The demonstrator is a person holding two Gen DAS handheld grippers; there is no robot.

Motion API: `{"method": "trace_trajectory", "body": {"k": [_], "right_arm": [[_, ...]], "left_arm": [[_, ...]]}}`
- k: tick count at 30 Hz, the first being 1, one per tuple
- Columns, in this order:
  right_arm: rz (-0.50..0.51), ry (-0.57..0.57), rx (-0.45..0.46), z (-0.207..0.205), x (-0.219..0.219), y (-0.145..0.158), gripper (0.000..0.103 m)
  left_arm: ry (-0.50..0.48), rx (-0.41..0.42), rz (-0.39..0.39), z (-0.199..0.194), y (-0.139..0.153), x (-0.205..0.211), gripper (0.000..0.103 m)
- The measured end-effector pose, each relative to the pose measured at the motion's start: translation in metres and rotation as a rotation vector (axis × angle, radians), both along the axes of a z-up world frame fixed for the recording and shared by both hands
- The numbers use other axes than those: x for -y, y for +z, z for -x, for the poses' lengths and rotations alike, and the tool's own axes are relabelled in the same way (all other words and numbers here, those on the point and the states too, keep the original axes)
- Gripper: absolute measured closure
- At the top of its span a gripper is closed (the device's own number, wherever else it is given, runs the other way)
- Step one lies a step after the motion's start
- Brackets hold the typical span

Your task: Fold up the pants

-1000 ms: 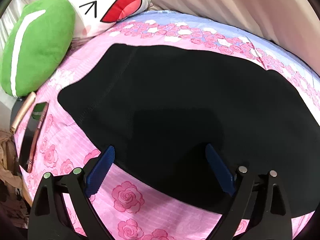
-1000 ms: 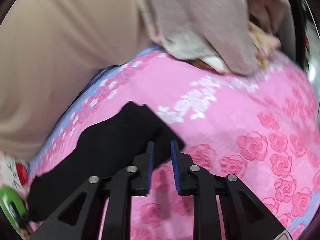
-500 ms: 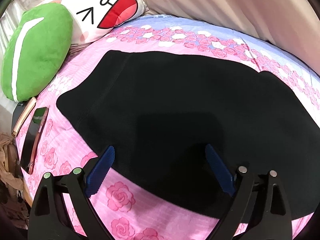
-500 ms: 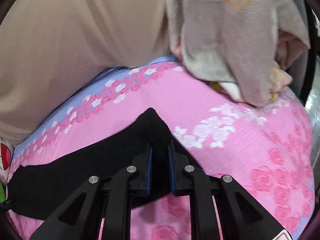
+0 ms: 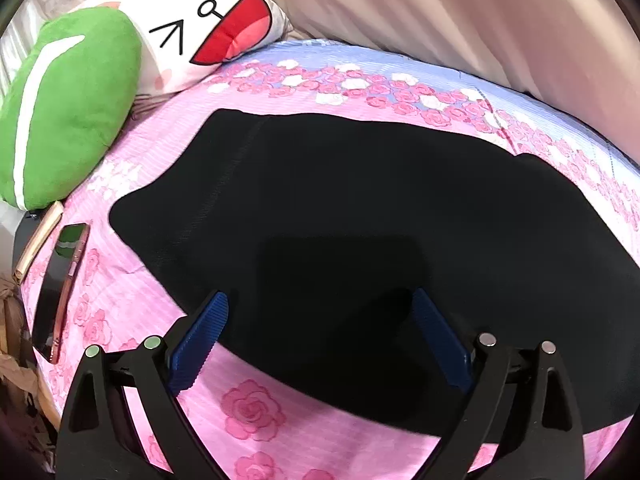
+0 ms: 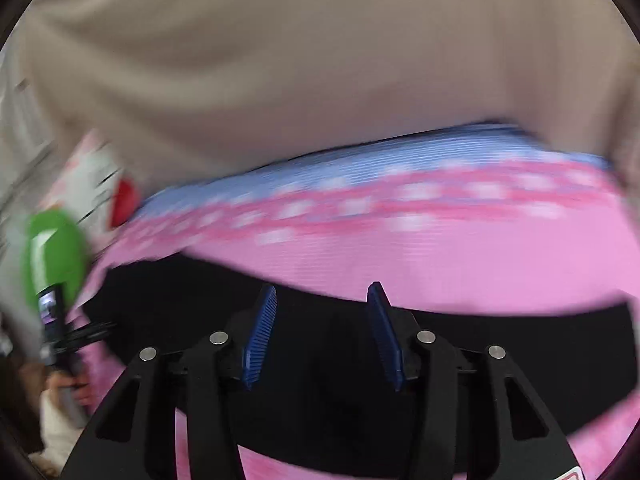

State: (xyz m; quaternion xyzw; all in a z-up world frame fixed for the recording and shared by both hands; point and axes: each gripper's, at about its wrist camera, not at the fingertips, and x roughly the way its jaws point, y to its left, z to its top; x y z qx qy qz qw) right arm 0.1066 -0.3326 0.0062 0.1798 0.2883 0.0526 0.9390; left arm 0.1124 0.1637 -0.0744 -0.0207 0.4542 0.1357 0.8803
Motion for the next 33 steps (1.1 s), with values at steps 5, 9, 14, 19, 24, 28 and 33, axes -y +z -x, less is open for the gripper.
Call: {"method": "trace_trajectory", "body": {"k": [5,9,14,19,24,28,33], "right_arm": [[0.045,0.227,-0.086,-0.135,-0.117,-0.009,0.056],[0.035,0.320,-0.178,-0.216,-0.163,-0.026,0.056],[0.128,0.379,-0.219,-0.238,-0.209,-0.040,0.093],[0.302,0.203,-0.116,-0.256,-0.209,-0.023,0.103],[0.219,0.206,-0.007,-0.201,-0.201,0.002,0.101],[0.213,0.373,-0.087,-0.182,-0.234,-0.022,0.103],[0.215,0.256,-0.131,-0.238,-0.238,-0.039,0.103]], "left_arm": [[-0.010,0.004,0.005,0.005,-0.006,-0.013,0.012],[-0.030,0.029,0.003,0.007,-0.008,-0.021,0.011],[-0.043,0.056,-0.007,0.006,-0.010,-0.023,0.008],[-0.020,0.065,-0.020,-0.005,-0.012,-0.024,0.005],[-0.010,0.085,0.001,0.003,-0.004,-0.032,0.006],[0.009,0.113,-0.008,0.016,0.003,-0.033,0.006],[-0.010,0.091,-0.039,0.022,0.005,-0.020,0.006]]}}
